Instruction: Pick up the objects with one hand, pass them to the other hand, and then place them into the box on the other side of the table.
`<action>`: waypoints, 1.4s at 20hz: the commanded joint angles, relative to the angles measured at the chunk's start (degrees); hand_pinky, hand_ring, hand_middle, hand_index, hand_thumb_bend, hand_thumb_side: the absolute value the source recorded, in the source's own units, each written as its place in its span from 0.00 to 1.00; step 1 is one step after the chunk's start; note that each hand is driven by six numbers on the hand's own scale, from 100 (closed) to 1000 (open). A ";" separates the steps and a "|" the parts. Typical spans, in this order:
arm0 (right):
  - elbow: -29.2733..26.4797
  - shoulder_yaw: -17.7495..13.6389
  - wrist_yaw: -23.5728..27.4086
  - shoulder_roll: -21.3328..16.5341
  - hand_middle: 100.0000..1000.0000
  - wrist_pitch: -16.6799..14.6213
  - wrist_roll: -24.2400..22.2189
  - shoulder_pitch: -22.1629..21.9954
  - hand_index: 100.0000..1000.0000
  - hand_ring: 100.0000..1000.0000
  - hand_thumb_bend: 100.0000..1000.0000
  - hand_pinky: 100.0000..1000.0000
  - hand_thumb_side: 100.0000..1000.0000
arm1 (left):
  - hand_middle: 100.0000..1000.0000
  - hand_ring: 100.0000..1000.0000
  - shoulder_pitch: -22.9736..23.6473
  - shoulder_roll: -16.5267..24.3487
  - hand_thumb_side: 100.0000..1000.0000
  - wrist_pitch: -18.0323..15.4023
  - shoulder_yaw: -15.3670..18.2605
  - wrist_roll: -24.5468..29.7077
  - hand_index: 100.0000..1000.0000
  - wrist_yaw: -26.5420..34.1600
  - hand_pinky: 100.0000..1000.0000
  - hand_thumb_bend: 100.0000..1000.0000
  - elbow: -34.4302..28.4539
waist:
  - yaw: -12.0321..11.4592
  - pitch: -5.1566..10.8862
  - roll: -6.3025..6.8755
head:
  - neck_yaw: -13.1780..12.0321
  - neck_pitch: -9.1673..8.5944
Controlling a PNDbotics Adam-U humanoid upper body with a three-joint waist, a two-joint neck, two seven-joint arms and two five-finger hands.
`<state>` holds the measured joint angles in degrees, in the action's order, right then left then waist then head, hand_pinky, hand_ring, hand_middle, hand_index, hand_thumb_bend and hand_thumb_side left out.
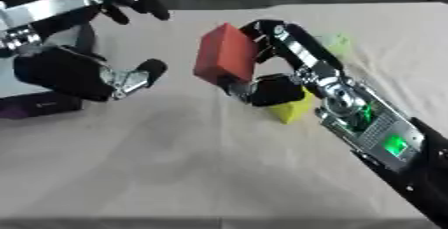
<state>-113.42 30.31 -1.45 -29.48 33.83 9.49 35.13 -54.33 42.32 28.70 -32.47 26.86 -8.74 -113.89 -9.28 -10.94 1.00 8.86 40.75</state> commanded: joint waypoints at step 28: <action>-1.17 4.89 -2.61 1.15 0.40 -5.58 -11.57 2.87 0.44 0.53 0.05 0.61 0.00 | 0.81 0.91 -2.13 -2.50 0.31 7.52 -4.57 8.07 0.87 -13.42 0.84 0.52 -0.70 | 0.41 2.28 0.32 | -1.53 0.12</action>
<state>-113.42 35.48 -3.36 -28.23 28.68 -1.30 36.89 -55.55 39.34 35.05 -37.40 33.91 -21.73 -113.90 -8.88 -10.94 1.00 7.48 41.18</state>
